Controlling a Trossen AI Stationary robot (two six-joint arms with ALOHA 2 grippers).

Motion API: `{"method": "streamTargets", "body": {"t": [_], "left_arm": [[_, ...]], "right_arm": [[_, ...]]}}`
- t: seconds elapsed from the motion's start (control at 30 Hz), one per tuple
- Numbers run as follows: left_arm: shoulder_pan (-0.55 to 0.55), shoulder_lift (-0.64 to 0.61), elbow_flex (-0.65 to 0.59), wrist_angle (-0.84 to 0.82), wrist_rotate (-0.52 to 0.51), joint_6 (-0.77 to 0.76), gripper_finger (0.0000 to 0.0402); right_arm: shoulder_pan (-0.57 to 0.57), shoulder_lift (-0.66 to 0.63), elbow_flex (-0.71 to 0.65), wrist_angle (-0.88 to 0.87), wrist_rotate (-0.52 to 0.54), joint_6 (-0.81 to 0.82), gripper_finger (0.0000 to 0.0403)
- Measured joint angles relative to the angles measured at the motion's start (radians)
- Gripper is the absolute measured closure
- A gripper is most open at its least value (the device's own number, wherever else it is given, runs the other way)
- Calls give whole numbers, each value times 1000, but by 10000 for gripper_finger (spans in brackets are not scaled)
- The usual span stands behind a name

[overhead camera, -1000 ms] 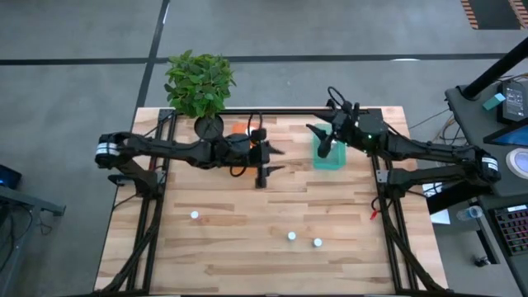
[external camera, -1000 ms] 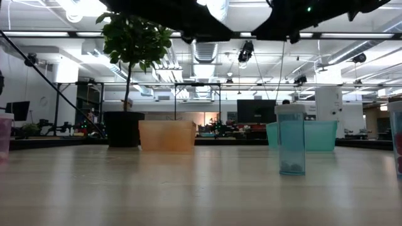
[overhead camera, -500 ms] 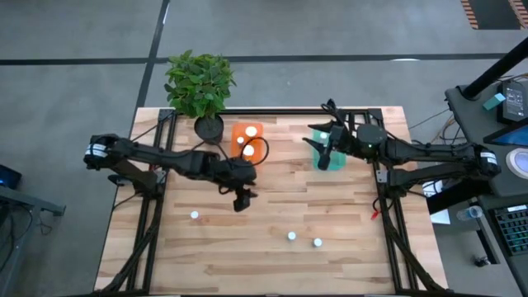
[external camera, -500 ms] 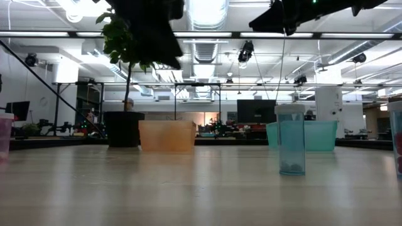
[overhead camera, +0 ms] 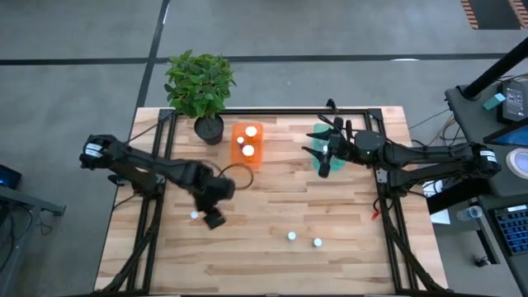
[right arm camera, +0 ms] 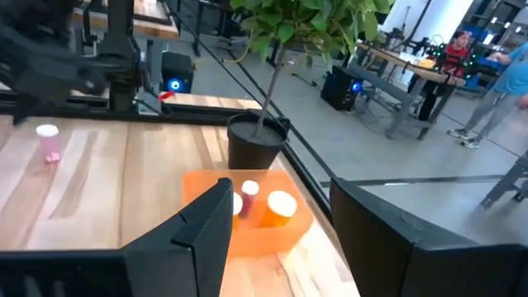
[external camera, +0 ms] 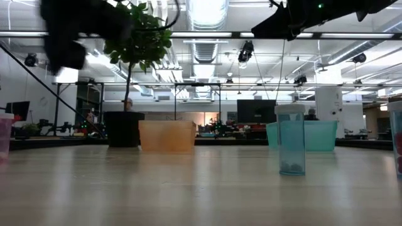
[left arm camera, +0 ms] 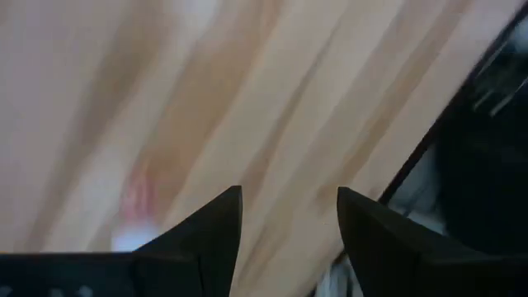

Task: Pick and place medicine bottles into bin by pill shape (circle, oval)
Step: Put the pink tablet bottle into the green bin

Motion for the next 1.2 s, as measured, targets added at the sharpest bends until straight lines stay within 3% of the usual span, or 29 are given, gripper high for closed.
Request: {"method": "streamTargets", "body": {"t": [0.2, 0.5, 0.7, 0.83, 0.93, 1.2], "left_arm": [[-169, -19, -8, -234, 1, -109, 221], [-412, -21, -32, -272, -413, -125, 221], [-565, -21, -99, -268, -532, -302, 221], [-642, -21, -157, -228, -623, -452, 221], [-677, -21, -206, -200, -628, -526, 221], [-699, -18, -341, 69, -667, -580, 221]], "right_arm": [[2, 1, -52, 97, 0, 15, 211], [6, -7, -83, 150, 0, 17, 211], [6, -6, -83, 151, 0, 18, 211], [6, -6, -83, 150, 0, 18, 211], [6, -6, -83, 150, 0, 18, 211], [6, -6, -83, 150, 0, 26, 211]]}}
